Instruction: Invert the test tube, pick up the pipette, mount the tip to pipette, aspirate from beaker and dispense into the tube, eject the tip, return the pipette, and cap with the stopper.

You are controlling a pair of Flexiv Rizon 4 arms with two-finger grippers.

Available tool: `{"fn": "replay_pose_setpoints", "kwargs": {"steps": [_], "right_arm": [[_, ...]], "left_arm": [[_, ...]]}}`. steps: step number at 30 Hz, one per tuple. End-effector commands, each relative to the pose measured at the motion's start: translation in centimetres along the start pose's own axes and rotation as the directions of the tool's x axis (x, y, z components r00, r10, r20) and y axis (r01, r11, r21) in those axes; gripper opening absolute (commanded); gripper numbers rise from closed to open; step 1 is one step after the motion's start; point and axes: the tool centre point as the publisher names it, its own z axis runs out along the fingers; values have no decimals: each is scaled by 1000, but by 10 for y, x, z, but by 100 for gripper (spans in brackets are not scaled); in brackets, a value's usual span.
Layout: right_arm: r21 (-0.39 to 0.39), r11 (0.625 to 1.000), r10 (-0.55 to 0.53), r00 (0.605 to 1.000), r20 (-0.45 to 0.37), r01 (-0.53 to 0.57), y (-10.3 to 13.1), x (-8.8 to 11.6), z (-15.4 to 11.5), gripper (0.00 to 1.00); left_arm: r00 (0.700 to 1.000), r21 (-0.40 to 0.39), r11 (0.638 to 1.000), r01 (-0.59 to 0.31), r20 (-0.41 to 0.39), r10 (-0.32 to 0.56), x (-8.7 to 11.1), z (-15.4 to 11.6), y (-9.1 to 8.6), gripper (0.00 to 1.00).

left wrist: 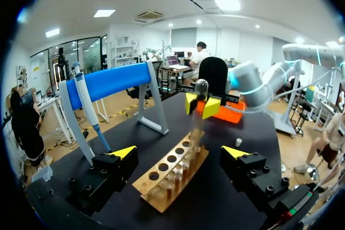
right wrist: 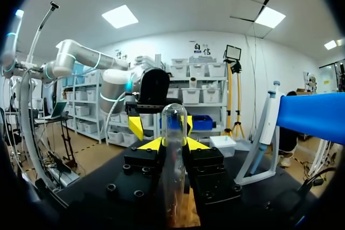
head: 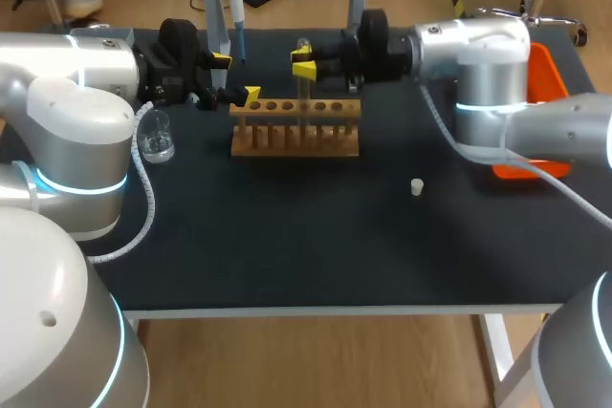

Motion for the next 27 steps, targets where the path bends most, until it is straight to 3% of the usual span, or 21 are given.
{"fn": "replay_pose_setpoints", "kwargs": {"steps": [1,16,27], "right_arm": [[7,1000,-1,1000,6,1,8,5,0,0],[12,1000,-13,1000,28,12,29,12,-1,0],[24,1000,-2,998,69,0,50,29,-15,0]], "left_arm": [[1000,-2,1000,0,-4,0,-1,-1,0,100],[1000,-2,1000,0,-4,0,-1,-1,0,100],[1000,-2,1000,0,-4,0,-1,-1,0,100]]}}
